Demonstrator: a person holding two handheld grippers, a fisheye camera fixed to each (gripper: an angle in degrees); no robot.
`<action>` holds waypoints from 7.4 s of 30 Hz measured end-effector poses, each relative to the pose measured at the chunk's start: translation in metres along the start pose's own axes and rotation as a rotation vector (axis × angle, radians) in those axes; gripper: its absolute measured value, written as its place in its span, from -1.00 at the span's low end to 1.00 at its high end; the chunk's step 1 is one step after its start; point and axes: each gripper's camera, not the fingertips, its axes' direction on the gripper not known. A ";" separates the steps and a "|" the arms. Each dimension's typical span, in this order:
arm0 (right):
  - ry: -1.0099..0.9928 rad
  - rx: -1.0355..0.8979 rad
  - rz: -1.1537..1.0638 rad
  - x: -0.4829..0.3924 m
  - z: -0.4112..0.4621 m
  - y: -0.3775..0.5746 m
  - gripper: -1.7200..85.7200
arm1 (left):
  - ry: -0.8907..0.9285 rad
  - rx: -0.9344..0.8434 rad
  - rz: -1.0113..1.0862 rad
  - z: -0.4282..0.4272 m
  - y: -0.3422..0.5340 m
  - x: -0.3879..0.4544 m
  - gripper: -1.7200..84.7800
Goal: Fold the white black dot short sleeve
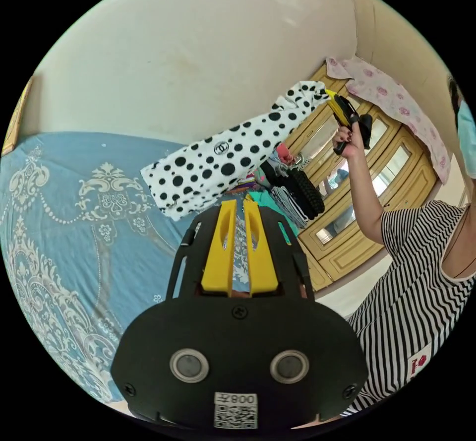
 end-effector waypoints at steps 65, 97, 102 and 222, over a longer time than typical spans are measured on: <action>-0.381 0.238 0.130 -0.209 -0.373 0.045 -0.96 | -0.125 0.396 0.359 -0.941 -0.275 0.017 -0.90; -0.532 0.264 -0.131 -0.375 -0.386 0.200 -0.96 | -0.363 0.630 0.432 -1.217 -0.265 0.045 -0.90; -0.516 0.320 -0.076 -0.354 -0.354 0.218 -0.96 | -0.377 0.620 0.387 -1.206 -0.291 0.002 -0.90; 0.198 -0.957 0.517 -0.108 0.288 0.674 -0.79 | -0.230 -0.354 -0.752 -0.337 0.549 -0.419 -0.89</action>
